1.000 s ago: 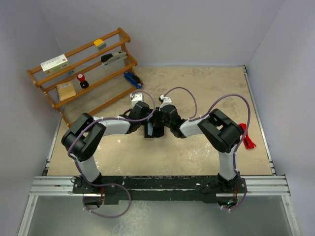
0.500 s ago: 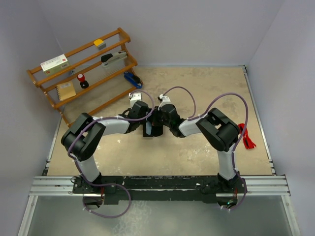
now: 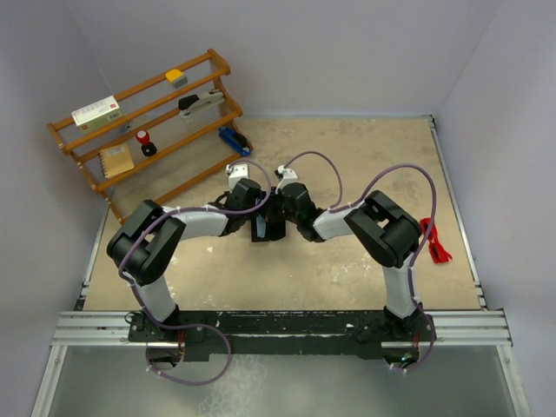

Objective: Organize the sunglasses
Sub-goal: Adjust the glasses cleaning cloth in the sunglasses case.

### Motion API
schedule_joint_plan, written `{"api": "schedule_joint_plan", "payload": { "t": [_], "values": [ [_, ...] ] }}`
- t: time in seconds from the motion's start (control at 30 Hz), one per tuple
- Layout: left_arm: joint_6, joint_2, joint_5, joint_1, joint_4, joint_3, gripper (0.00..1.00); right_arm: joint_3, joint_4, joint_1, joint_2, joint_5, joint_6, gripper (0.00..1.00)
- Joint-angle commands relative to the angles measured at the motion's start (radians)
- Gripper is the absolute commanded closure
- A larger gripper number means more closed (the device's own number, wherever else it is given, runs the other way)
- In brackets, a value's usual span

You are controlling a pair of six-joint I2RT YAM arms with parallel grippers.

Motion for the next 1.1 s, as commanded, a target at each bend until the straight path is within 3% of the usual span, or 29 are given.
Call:
{"api": "schedule_joint_plan", "payload": {
  "t": [0.0, 0.4, 0.6, 0.77, 1.07],
  "values": [
    [0.005, -0.043, 0.036, -0.008, 0.037, -0.011, 1.0, 0.059, 0.035, 0.025, 0.031, -0.064, 0.001, 1.0],
    [0.015, -0.04, 0.042, -0.009, 0.037, -0.014, 1.0, 0.087, 0.01, 0.023, 0.046, -0.154, -0.006, 1.0],
    [0.012, -0.042, 0.042, -0.009, 0.038, -0.012, 1.0, 0.063, -0.007, 0.024, 0.018, -0.122, -0.014, 1.0],
    [0.016, -0.052, 0.027, -0.008, 0.028, -0.015, 1.0, 0.02, -0.048, 0.023, -0.065, -0.055, -0.063, 0.87],
    [0.011, -0.062, 0.028, -0.009, 0.039, -0.025, 1.0, -0.034, -0.173, 0.006, -0.259, 0.035, -0.145, 0.76]
  ]
}}
